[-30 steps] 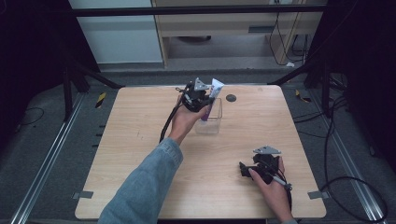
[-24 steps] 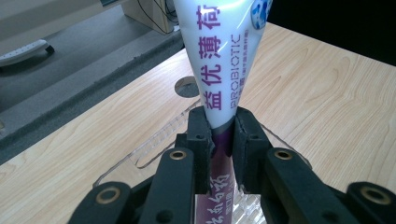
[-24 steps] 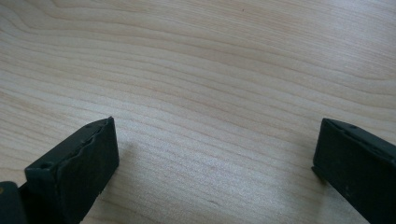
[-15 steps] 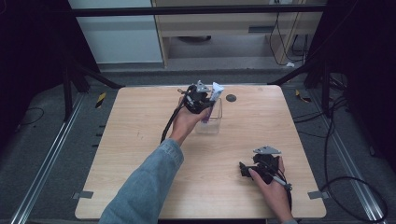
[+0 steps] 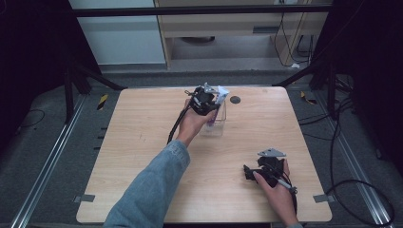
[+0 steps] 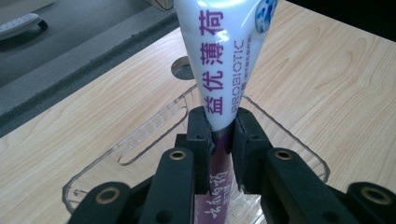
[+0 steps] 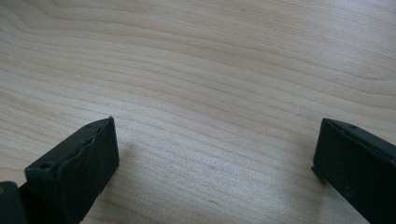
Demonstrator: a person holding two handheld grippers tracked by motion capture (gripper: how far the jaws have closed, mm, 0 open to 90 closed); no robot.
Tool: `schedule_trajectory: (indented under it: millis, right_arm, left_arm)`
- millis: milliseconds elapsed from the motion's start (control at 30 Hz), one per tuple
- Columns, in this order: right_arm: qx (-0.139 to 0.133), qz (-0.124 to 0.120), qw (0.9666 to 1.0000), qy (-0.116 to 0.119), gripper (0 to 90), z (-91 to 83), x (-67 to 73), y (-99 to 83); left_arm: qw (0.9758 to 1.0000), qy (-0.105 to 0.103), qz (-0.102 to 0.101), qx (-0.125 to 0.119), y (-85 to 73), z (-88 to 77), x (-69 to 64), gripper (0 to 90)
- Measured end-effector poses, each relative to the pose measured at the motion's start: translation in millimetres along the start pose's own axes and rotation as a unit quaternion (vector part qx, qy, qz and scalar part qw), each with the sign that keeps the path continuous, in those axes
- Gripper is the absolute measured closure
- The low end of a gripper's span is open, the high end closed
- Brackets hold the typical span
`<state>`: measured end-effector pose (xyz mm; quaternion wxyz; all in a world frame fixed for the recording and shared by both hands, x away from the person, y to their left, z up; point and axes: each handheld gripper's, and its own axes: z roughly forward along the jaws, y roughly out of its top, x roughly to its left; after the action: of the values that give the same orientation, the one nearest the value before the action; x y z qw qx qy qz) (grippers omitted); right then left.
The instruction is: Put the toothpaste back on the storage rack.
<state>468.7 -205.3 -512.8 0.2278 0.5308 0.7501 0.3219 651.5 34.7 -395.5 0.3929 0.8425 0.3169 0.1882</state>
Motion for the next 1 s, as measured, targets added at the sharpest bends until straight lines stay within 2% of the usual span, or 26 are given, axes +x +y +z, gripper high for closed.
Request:
schedule_trajectory:
  millis: [133, 267, 1000]
  right_arm:
    - [-0.001, -0.001, 1.0000, 0.000, 0.3, 0.1, -0.2, 0.0]
    - [0.000, 0.000, 1.0000, 0.000, 0.3, 0.0, 0.0, 0.0]
    - [-0.001, -0.001, 1.0000, -0.001, 0.3, 0.2, -0.2, -0.1]
  left_arm:
    - [1.0000, -0.001, -0.002, 0.004, 1.8, 2.0, -0.7, 77.9]
    - [0.9998, -0.001, -0.005, 0.020, 5.1, 6.2, -2.2, 77.8]
    - [0.9998, -0.003, -0.013, 0.017, 6.1, 11.2, -3.3, 76.9]
